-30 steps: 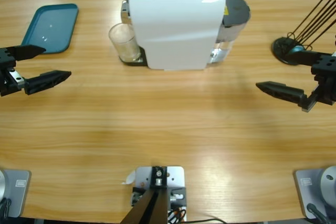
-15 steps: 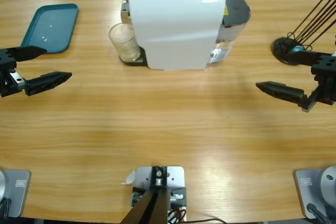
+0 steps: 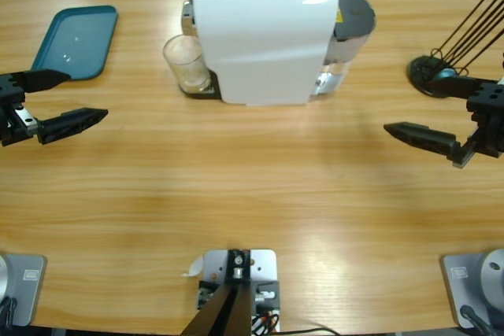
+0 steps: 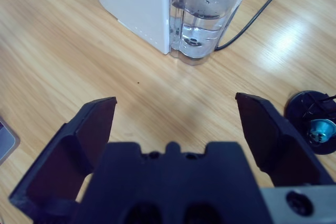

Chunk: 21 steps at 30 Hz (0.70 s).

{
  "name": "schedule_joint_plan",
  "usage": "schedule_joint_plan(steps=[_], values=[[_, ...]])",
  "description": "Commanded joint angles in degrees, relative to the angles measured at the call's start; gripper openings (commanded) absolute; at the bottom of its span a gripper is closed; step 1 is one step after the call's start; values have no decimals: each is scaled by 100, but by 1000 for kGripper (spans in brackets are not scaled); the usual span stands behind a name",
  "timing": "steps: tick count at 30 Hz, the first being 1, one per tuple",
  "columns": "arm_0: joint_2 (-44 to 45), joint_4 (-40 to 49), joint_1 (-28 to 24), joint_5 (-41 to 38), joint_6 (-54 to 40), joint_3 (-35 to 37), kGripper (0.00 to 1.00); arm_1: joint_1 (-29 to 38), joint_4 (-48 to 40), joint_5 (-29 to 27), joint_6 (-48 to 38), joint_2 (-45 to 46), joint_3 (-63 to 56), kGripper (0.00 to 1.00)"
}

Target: Pour coffee

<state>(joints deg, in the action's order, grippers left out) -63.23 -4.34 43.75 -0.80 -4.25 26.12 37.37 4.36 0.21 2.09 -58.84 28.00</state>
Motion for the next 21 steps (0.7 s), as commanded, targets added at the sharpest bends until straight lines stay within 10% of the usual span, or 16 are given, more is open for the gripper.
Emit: schedule_joint_plan(steps=[1, 21], values=[[-146, -67, 64, -111, -33, -203, 936, 44, -50, 58, 11, 47, -189, 1000], [-199, -67, 64, -171, -36, -195, 936, 44, -50, 58, 11, 57, -189, 1000]])
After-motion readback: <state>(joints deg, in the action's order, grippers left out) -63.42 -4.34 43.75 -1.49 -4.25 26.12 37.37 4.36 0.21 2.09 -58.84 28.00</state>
